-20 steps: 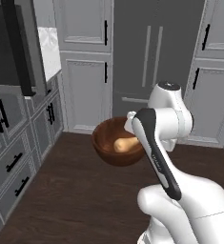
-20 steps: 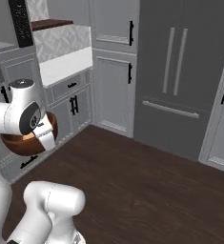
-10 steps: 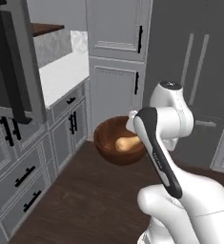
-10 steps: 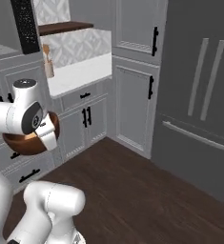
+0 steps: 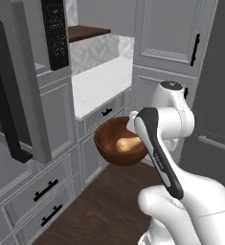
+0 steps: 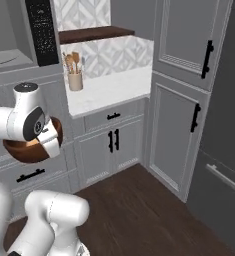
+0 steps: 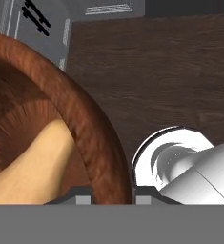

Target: Pick the squash from the sink and place it in the bowl. Then pick the bowl and place it in the microwave. Then close the microwave door and press the start button.

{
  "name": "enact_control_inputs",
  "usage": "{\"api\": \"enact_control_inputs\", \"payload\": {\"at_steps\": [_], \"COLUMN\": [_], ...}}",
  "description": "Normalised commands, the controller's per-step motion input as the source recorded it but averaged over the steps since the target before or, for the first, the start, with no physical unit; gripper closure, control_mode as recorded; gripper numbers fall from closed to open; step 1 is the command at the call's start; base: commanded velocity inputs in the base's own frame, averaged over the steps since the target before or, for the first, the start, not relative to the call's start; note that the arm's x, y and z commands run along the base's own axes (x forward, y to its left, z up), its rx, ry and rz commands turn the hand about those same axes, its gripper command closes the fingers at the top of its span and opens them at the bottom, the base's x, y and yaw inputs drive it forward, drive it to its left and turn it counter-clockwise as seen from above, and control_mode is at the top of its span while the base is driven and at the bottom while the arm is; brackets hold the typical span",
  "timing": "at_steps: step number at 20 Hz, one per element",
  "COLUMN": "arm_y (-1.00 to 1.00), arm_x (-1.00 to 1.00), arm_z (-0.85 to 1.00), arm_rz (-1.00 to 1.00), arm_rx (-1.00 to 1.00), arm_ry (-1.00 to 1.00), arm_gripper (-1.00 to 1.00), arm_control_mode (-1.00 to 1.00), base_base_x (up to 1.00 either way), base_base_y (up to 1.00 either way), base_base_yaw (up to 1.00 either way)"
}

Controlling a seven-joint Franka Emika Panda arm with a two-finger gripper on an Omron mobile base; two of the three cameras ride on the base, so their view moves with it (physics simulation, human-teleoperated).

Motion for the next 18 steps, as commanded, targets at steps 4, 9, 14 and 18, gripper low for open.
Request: {"api": "enact_control_inputs", "payload": {"at_steps": [4,9,14,18], "arm_y": [0.00,0.00,0.00,0.00], "arm_x": [0.00,0.00,0.00,0.00], "arm_z": [0.00,0.00,0.00,0.00], "arm_rz": [0.00,0.00,0.00,0.00], "arm_rx": [0.00,0.00,0.00,0.00], "arm_ry": [0.00,0.00,0.00,0.00], "arm_gripper": [1.00,1.00,1.00,1.00], "arm_control_mode": [1.00,1.00,1.00,1.00], "base_base_x": [0.86,0.59,0.45,0.23], "base_base_y": [0.00,0.10,0.20,0.09], "base_base_yaw": [0.45,0.52,0.41,0.01]}}
